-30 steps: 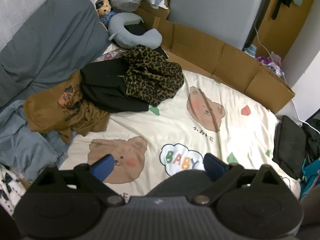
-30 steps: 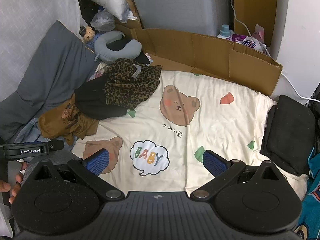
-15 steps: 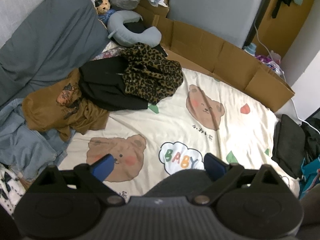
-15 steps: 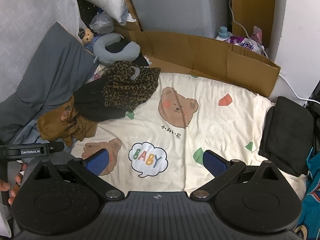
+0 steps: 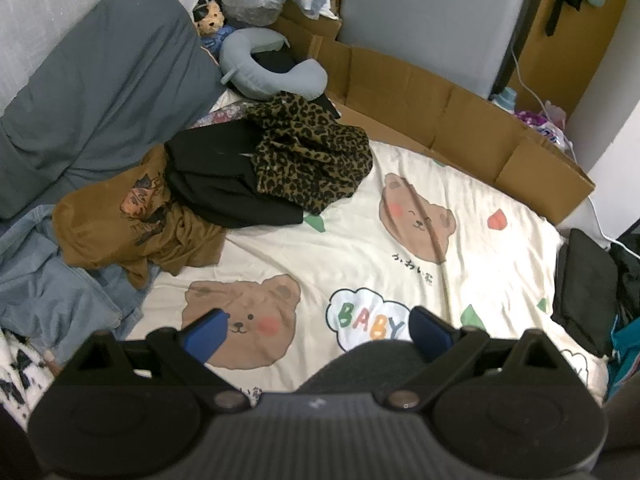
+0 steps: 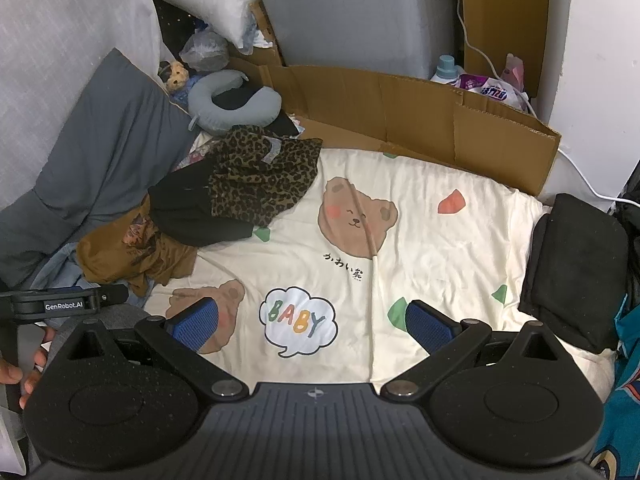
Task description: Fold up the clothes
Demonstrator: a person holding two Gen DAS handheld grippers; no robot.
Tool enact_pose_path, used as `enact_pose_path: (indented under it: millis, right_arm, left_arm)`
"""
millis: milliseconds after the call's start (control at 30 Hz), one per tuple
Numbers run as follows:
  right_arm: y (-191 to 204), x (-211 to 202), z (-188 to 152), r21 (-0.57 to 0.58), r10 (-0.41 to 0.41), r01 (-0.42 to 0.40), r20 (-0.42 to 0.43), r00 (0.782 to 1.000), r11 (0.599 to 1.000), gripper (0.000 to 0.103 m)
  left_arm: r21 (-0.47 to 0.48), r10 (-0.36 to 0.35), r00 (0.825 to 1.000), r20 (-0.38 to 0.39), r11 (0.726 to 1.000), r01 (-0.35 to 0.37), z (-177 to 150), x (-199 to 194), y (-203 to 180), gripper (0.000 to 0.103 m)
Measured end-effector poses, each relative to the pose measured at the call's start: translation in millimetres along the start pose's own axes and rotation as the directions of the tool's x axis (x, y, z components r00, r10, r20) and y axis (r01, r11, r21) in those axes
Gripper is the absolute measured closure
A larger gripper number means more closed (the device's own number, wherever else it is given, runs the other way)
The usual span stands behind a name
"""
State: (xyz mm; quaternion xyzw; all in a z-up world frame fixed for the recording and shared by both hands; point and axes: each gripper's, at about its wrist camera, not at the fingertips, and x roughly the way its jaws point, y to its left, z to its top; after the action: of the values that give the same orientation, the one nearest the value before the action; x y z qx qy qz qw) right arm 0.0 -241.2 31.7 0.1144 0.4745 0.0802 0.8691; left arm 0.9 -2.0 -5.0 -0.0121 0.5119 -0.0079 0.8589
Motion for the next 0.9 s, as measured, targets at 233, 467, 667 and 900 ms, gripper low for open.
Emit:
enact_pose_path:
  millis: [233,467,667,900]
  right_arm:
    - [1,2,2,-0.005,0.007,-0.007,-0.011,1.0,1.0,0.0]
    - [1,1,1,0.002,0.017,-0.017,-0.013,1.0,1.0,0.0]
    - [1,-3,1,0.019,0.021,-0.02,-0.018,1.0,1.0,0.0]
    - [-10,-22,4,0.061,0.015,-0.014,-0.01,1.0,0.998,0.0]
  left_arm:
    - [-0.008,-0.004,1.0,-0.006,1.0,0.004,1,0,0,0.004]
    - [-0.017,-0.006,1.0,-0.009,1.0,0.005,2,-1,1,0.003]
    - [-0.039,-0.029,1.0,-0.006,0.999,0.028,2,-3,3,0.003]
    - [-0.021,-0.042,0.999,0.03,0.999,0.043,3,-16,-6,0.003]
